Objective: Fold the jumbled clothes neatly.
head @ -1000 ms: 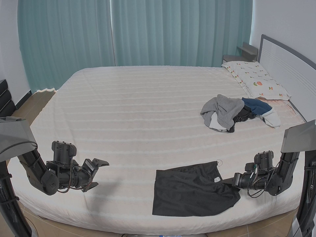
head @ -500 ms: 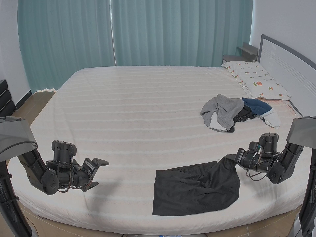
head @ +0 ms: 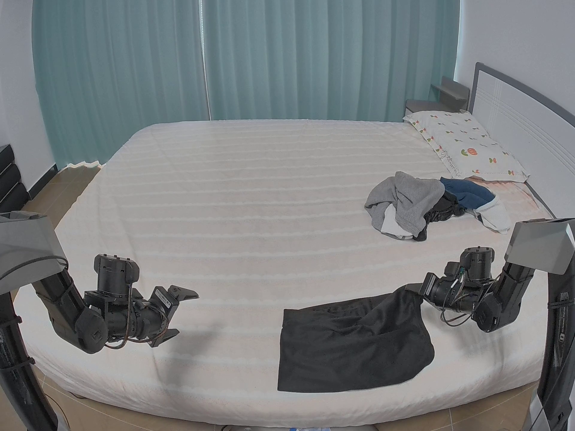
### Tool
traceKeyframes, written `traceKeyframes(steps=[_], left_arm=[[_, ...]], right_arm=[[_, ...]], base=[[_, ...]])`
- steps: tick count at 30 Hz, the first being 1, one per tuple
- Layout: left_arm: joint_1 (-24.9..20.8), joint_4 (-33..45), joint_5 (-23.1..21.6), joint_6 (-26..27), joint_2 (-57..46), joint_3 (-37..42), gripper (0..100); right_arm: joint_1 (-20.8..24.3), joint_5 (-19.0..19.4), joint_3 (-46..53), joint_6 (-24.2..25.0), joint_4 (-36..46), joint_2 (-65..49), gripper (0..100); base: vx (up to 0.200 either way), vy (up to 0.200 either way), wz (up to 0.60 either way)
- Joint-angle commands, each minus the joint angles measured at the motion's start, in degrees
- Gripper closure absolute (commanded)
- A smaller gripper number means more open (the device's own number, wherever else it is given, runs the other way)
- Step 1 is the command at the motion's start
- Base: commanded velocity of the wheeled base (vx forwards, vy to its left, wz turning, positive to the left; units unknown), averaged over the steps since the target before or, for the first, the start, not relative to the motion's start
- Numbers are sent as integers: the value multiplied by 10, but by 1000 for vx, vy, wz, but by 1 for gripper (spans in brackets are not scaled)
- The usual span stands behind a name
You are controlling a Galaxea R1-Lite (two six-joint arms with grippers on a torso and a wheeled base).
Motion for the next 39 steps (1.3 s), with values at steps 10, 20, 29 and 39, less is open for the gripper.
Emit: traceKeyframes(steps=[10,20,29,39], left_arm=[[-53,15,42,3,34,-101,0],[-118,63,44,2,65,-159,0],[-129,62,51,2,59,-136,0],[-149,61,51,-12,50,-113,0]], right_arm=[[-14,27,1,53,-43,29,0],[-9,25,7,66,-46,32,0],[-9,24,7,67,-48,32,0],[-9,22,24,66,-96,45,0]], base=[[0,0,0],[0,0,0],[0,0,0],[0,-100,0]])
